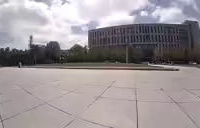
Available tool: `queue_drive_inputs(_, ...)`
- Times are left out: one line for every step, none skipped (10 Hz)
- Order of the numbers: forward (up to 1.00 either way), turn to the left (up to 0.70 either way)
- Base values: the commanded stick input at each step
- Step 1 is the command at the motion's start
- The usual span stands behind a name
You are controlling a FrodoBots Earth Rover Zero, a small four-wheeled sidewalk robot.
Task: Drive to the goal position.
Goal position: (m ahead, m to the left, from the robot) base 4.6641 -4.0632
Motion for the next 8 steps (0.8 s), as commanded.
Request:
queue_drive_inputs(0.00,-0.78)
queue_drive_inputs(0.00,-0.78)
queue_drive_inputs(0.00,-0.79)
queue_drive_inputs(0.00,-0.79)
queue_drive_inputs(0.00,-0.78)
queue_drive_inputs(0.00,-0.79)
queue_drive_inputs(0.00,-0.78)
queue_drive_inputs(0.00,-0.79)
